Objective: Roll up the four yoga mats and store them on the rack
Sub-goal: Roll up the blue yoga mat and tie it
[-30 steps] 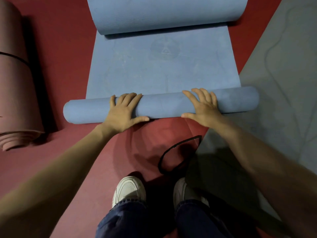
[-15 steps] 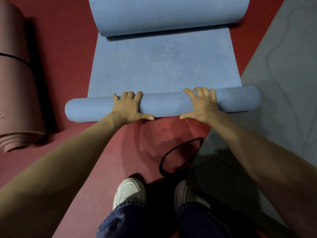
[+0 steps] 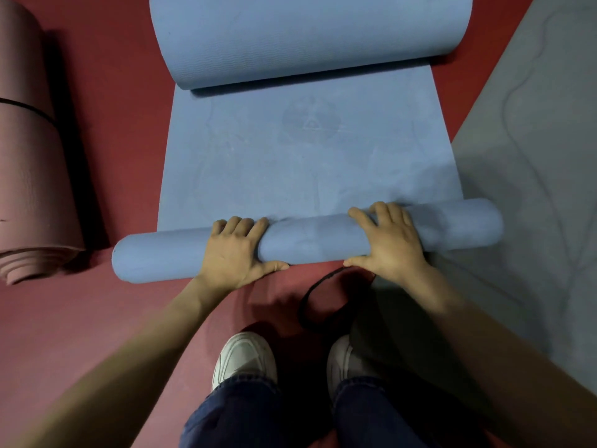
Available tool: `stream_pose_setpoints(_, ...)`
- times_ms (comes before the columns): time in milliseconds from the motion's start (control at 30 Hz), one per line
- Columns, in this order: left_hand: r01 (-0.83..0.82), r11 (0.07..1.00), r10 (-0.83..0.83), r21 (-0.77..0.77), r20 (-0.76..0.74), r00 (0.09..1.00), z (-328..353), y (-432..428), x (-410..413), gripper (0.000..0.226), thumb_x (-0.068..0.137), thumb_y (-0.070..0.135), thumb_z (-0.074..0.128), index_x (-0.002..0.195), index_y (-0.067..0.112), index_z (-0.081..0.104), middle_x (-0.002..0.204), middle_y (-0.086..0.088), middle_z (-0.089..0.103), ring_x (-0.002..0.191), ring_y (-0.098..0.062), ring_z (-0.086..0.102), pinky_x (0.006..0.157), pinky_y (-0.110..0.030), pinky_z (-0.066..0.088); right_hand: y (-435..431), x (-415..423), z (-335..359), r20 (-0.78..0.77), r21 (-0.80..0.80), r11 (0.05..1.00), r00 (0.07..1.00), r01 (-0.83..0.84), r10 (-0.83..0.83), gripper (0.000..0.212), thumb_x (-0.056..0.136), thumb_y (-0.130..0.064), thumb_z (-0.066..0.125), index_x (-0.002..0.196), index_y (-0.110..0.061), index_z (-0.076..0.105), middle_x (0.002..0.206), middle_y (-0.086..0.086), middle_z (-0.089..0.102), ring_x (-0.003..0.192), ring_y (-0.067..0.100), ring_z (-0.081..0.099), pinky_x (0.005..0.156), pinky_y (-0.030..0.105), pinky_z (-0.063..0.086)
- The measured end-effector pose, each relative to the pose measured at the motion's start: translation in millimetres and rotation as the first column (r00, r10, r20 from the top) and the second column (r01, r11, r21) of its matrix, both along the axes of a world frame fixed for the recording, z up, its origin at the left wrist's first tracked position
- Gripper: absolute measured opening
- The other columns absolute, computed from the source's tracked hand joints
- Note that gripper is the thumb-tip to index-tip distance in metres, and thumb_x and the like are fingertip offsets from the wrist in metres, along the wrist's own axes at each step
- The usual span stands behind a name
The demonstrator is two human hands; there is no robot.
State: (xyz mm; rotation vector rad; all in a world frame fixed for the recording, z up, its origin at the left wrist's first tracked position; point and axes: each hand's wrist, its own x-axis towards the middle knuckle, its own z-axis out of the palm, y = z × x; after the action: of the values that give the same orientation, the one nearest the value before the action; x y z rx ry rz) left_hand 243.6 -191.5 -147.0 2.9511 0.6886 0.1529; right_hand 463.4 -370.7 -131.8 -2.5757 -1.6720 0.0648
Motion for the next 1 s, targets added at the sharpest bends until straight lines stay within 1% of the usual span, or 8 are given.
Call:
stream_pose_setpoints(233,0.001,1.000,0.000,-0.021,0.041,0.999,2.5,-26.0,-31.7,0.091,0.067,0.087,0.040,0.106,0.009,0.069,0.087,-0.006,0.069,0.076,-0.029,0.063,0.073,-0.040,0.048,-31.3,-28.3,1.1,-0.031,0.074,0.997,0.999,-0.027,0.030,0.089,0.040,-0.052,0.084,0.118,-0.016,0.060,0.096,0.014,0.056,0.089,0.036,0.054,0.077,0.042,0.045)
stream_pose_setpoints(367,0.005,0.998,-0.004,-0.060,0.016,1.000,5.1,-35.1,-44.8,0.089,0.065,0.085,0.044,0.107,0.011,0.068,0.093,-0.005,0.070,0.079,-0.029,0.064,0.074,-0.040,0.048,-40.8,-40.1,-0.1,-0.037,0.067,0.998,0.999,-0.019,0.022,0.091,0.042,-0.060,0.078,0.120,-0.020,0.052,0.100,0.013,0.055,0.090,0.031,0.046,0.077,0.039,0.040)
stream_pose_setpoints(433,0.002,0.998,-0.002,-0.067,0.009,1.000,5.0,-37.3,-48.8,0.088,0.064,0.085,0.046,0.108,0.011,0.068,0.094,-0.005,0.070,0.080,-0.028,0.064,0.074,-0.039,0.048,-46.4,-47.0,-2.6,-0.045,0.087,0.996,0.999,-0.006,0.010,0.086,0.049,-0.063,0.069,0.121,-0.019,0.053,0.105,0.014,0.056,0.095,0.032,0.046,0.085,0.041,0.035)
stream_pose_setpoints(500,-0.002,0.998,0.002,-0.070,-0.001,1.000,5.0,-35.8,-48.6,0.089,0.064,0.086,0.046,0.108,0.012,0.068,0.093,-0.004,0.069,0.080,-0.028,0.064,0.075,-0.039,0.049,-52.0,-55.6,-4.6,-0.106,0.136,0.990,0.994,0.032,-0.017,0.080,0.061,-0.063,0.056,0.127,-0.017,0.055,0.119,0.017,0.054,0.111,0.036,0.048,0.101,0.045,0.029)
stream_pose_setpoints(567,-0.007,0.995,0.004,-0.102,-0.035,0.999,7.6,-30.7,-44.3,0.090,0.062,0.088,0.044,0.107,0.014,0.068,0.091,-0.004,0.070,0.080,-0.028,0.065,0.074,-0.039,0.050,-59.5,-62.2,-8.2,-0.163,0.175,0.979,0.984,0.101,-0.073,0.079,0.070,-0.063,0.055,0.136,-0.020,0.048,0.135,0.017,0.045,0.129,0.036,0.039,0.113,0.050,0.015)
stream_pose_setpoints(633,-0.008,0.988,-0.004,-0.154,-0.081,0.997,11.6,-23.4,-39.5,0.094,0.060,0.092,0.038,0.108,0.016,0.067,0.091,-0.004,0.070,0.081,-0.027,0.065,0.075,-0.038,0.050,-67.6,-63.4,-11.3,-0.169,0.197,0.969,0.979,0.147,-0.114,0.079,0.073,-0.063,0.055,0.139,-0.022,0.041,0.143,0.015,0.038,0.136,0.034,0.031,0.115,0.052,0.006)
stream_pose_setpoints(867,-0.107,0.951,0.036,-0.289,-0.241,0.970,20.9,-6.3,-27.0,0.105,0.046,0.096,0.035,0.127,0.032,0.055,0.111,0.004,0.065,0.104,-0.020,0.058,0.092,-0.035,0.041,-57.2,-35.9,-16.1,-0.253,0.132,0.976,0.958,0.174,-0.136,0.078,0.067,-0.076,0.049,0.129,-0.029,0.048,0.135,0.007,0.049,0.130,0.022,0.035,0.112,0.037,0.005)
stream_pose_setpoints(1000,-0.104,0.962,0.077,-0.251,-0.113,0.991,18.8,-12.6,-28.8,0.097,0.063,0.092,0.030,0.127,0.025,0.058,0.118,0.000,0.064,0.107,-0.025,0.060,0.094,-0.039,0.041,-42.6,-22.0,-7.8,-0.246,0.099,0.986,0.964,0.133,-0.105,0.086,0.065,-0.085,0.039,0.128,-0.028,0.054,0.129,0.003,0.052,0.124,0.018,0.034,0.107,0.034,0.008)
